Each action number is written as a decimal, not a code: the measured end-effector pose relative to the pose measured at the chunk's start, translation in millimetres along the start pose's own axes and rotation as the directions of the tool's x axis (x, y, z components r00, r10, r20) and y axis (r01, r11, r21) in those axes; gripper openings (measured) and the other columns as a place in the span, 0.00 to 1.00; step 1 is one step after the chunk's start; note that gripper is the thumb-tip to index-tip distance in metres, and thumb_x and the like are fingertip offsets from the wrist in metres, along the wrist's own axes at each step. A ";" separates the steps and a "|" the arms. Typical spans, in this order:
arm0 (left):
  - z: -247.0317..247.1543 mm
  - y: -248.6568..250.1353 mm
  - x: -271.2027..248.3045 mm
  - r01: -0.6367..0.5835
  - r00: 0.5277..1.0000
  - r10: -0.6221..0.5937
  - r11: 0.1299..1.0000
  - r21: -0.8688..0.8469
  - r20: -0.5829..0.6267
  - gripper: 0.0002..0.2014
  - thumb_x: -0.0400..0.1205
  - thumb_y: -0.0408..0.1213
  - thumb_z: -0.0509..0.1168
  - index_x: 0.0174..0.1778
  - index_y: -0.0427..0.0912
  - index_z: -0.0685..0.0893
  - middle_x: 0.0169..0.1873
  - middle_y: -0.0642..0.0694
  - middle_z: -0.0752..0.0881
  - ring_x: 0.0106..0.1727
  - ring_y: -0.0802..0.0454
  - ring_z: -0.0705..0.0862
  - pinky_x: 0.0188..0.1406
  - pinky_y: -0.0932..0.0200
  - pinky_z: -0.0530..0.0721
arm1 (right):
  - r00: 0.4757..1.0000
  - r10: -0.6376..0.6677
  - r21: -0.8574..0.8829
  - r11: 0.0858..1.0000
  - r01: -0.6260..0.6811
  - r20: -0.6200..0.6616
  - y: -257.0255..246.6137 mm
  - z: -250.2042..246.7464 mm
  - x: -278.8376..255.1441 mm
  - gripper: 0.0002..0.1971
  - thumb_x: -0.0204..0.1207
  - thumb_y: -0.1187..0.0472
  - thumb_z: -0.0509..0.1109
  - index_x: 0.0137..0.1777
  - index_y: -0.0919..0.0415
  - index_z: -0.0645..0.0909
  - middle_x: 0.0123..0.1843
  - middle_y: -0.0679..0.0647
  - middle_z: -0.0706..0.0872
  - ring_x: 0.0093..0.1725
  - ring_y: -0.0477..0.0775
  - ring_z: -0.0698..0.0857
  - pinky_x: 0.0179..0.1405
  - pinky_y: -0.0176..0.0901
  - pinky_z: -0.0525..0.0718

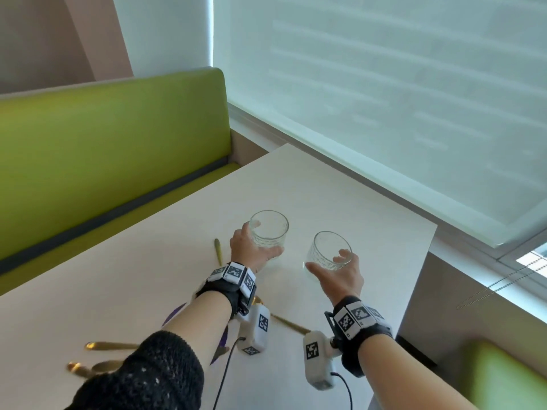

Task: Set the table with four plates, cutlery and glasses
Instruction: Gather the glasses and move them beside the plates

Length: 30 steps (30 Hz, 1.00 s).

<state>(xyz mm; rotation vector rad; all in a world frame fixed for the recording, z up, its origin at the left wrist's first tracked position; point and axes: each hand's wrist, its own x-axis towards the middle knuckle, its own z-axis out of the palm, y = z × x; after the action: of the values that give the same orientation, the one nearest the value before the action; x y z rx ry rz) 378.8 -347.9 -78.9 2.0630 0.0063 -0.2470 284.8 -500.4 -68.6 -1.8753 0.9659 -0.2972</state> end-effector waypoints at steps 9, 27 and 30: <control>-121.9 -37.1 -138.2 -0.035 0.995 0.036 0.999 0.006 -0.089 0.39 0.64 0.44 0.80 0.70 0.44 0.73 0.66 0.38 0.76 0.70 0.42 0.74 0.71 0.50 0.74 | 0.991 -0.115 0.073 0.991 0.110 0.064 -29.0 1.3 -134.6 0.37 0.60 0.54 0.82 0.68 0.55 0.70 0.62 0.52 0.82 0.56 0.50 0.78 0.56 0.36 0.73; -296.2 -232.9 -466.5 0.199 0.893 -0.257 0.962 -0.187 -0.371 0.39 0.64 0.39 0.81 0.71 0.42 0.73 0.68 0.45 0.80 0.67 0.47 0.79 0.58 0.65 0.72 | 0.793 -0.281 -0.039 0.933 0.357 0.541 32.4 72.8 -477.5 0.40 0.58 0.54 0.84 0.70 0.56 0.71 0.64 0.55 0.81 0.64 0.57 0.80 0.56 0.40 0.76; -314.6 -262.1 -498.5 0.249 0.856 -0.310 0.948 -0.197 -0.414 0.40 0.63 0.40 0.82 0.71 0.43 0.74 0.67 0.45 0.81 0.66 0.48 0.80 0.58 0.65 0.71 | 0.712 -0.294 -0.074 0.897 0.437 0.638 47.3 93.6 -511.0 0.40 0.56 0.55 0.85 0.69 0.56 0.71 0.62 0.53 0.82 0.62 0.57 0.82 0.59 0.41 0.80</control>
<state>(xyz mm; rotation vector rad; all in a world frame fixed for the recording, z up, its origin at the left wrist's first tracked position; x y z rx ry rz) -83.3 102.2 -71.4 1.9340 0.5929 0.0503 -20.0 -77.2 -55.1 -2.1604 0.1673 0.2072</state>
